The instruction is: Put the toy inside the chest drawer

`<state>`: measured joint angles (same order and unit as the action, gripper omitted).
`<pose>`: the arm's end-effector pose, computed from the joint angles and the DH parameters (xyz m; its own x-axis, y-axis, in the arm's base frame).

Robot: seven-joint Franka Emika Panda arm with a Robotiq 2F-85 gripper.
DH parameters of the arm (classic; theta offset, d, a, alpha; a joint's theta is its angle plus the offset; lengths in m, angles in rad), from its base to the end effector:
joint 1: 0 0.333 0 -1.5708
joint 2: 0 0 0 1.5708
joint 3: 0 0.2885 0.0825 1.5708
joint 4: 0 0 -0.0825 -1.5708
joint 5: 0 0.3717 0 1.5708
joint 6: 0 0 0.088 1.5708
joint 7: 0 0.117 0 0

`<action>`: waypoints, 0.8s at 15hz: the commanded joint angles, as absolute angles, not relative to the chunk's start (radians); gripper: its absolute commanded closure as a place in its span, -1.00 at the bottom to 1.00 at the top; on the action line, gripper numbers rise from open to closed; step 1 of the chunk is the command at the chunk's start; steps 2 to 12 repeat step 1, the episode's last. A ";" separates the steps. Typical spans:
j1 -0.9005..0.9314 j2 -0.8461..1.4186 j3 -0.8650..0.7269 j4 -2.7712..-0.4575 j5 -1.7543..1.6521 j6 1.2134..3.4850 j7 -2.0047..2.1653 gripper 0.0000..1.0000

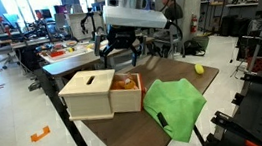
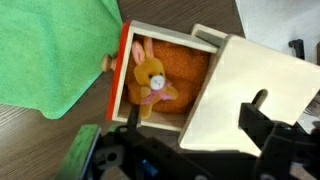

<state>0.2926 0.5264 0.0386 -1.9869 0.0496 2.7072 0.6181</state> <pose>0.5779 0.1966 0.1911 0.9327 -0.3371 0.1279 -0.3177 -0.9362 -0.1505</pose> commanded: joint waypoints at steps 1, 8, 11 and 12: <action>0.304 0.526 0.033 -1.996 0.065 2.705 0.603 -1.00; 0.304 0.526 0.033 -1.996 0.065 2.705 0.603 -1.00; 0.304 0.526 0.033 -1.996 0.065 2.705 0.603 -1.00; 0.304 0.526 0.033 -1.996 0.065 2.705 0.603 -1.00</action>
